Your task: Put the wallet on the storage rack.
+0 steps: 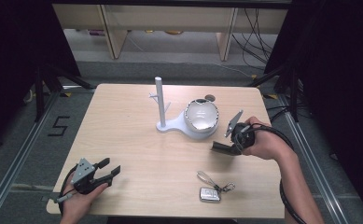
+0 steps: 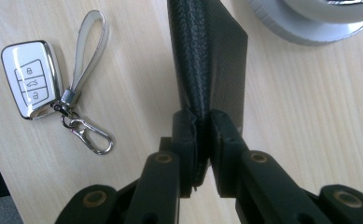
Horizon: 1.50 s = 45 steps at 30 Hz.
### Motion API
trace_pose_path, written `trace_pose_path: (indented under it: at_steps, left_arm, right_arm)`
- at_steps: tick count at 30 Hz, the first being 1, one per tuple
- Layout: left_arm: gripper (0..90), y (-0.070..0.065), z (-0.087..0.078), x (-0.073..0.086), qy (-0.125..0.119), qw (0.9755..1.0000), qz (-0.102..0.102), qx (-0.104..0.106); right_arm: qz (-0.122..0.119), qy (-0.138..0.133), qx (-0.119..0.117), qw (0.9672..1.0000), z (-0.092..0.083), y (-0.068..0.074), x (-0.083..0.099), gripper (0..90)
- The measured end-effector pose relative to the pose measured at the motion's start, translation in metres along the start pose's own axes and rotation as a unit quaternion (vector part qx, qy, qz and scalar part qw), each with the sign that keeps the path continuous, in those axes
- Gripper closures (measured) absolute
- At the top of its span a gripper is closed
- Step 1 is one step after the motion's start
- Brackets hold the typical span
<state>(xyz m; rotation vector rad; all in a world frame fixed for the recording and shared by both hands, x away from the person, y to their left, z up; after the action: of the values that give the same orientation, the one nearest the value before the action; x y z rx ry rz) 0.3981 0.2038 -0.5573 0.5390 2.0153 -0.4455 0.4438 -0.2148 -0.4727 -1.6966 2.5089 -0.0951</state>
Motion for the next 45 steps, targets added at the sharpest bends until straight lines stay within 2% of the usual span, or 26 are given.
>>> trace_pose_path:
  at_steps: [4,9,10,14,16,21,23,27,30,32,33,34,35,37,38,41,42,45]
  left_arm:
    - [41.4,0.0,-0.001,0.0,0.003,1.0,-0.002,-0.002]
    - [41.4,0.0,-0.001,0.0,0.003,1.0,-0.001,-0.002]
    - [41.4,0.0,0.0,0.001,0.005,1.0,-0.001,-0.003]
    - [41.4,0.0,0.0,0.001,0.005,1.0,0.0,-0.004]
    - [41.4,-0.001,0.001,0.0,0.002,1.0,0.001,-0.002]
    - [41.4,0.0,0.0,0.001,0.005,1.0,0.0,-0.005]
    - [41.4,0.0,0.0,0.001,0.005,1.0,0.0,-0.005]
    - [41.4,0.0,0.0,0.0,0.001,1.0,-0.001,-0.002]
    - [41.5,0.001,0.0,0.001,0.005,1.0,-0.002,-0.004]
    - [41.5,0.001,0.0,0.001,0.006,1.0,-0.002,-0.004]
    - [41.5,0.0,0.001,0.0,0.002,1.0,-0.003,-0.001]
    - [41.5,0.0,0.001,0.0,0.002,1.0,-0.003,-0.001]
    - [41.5,0.001,0.0,0.0,0.006,1.0,-0.003,-0.004]
    - [41.5,0.001,0.0,0.0,0.006,1.0,-0.004,-0.004]
    - [41.5,0.001,0.0,0.0,0.004,1.0,-0.007,-0.004]
    - [41.4,0.001,0.0,0.0,0.003,1.0,-0.007,-0.004]
    - [41.4,0.001,0.0,0.0,0.003,1.0,-0.007,-0.003]
    - [41.4,0.001,-0.001,0.0,0.001,1.0,-0.007,-0.003]
  right_arm:
    - [-0.019,-0.009,0.002,0.9998,-0.005,-0.002,-0.006,82.4]
    - [-0.006,0.001,0.005,1.0,-0.009,-0.002,-0.006,82.3]
    - [-0.014,0.0,0.005,0.9999,-0.009,-0.003,-0.007,82.3]
    - [-0.014,-0.003,0.009,0.9999,-0.011,-0.003,-0.008,82.3]
    - [-0.025,-0.009,0.006,0.9996,-0.013,-0.004,-0.01,82.3]
    - [-0.016,-0.002,0.009,0.9998,-0.015,-0.006,-0.009,82.3]
    - [-0.027,-0.008,0.009,0.9996,-0.015,-0.007,-0.01,82.3]
    - [-0.009,-0.007,0.015,0.9998,-0.017,-0.007,-0.009,82.3]
    - [-0.02,-0.009,0.014,0.9997,-0.018,-0.009,-0.009,82.3]
    - [-0.013,-0.003,0.017,0.9998,-0.02,-0.009,-0.008,82.3]
    - [-0.024,-0.011,0.015,0.9995,-0.02,-0.01,-0.01,82.3]
    - [-0.01,-0.01,0.023,0.9996,-0.022,-0.011,-0.01,82.3]
    - [-0.021,-0.006,0.028,0.9994,-0.025,-0.014,-0.011,82.4]
    - [-0.012,-0.008,0.026,0.9996,-0.027,-0.014,-0.013,82.4]
    - [-0.027,-0.015,0.032,0.999,-0.031,-0.017,-0.017,82.4]
    - [-0.029,-0.017,0.032,0.9989,-0.035,-0.018,-0.021,82.4]
    - [-0.039,-0.009,0.044,0.9982,-0.039,-0.024,-0.023,82.4]
    - [-0.031,-0.005,0.042,0.9986,-0.043,-0.025,-0.026,82.4]
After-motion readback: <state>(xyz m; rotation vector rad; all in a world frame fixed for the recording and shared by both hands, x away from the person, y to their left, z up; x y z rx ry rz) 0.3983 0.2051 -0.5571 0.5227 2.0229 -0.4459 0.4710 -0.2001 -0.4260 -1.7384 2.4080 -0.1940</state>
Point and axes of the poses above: each handheld gripper's, and its own axes: z roughly forward along the jaws, x roughly out of its underside, y roughly to its left, the point moved 10 cm from there along z, roughly forward along the jaws, and after that the axes turned 8 degrees about y, right-handed, at the moved point
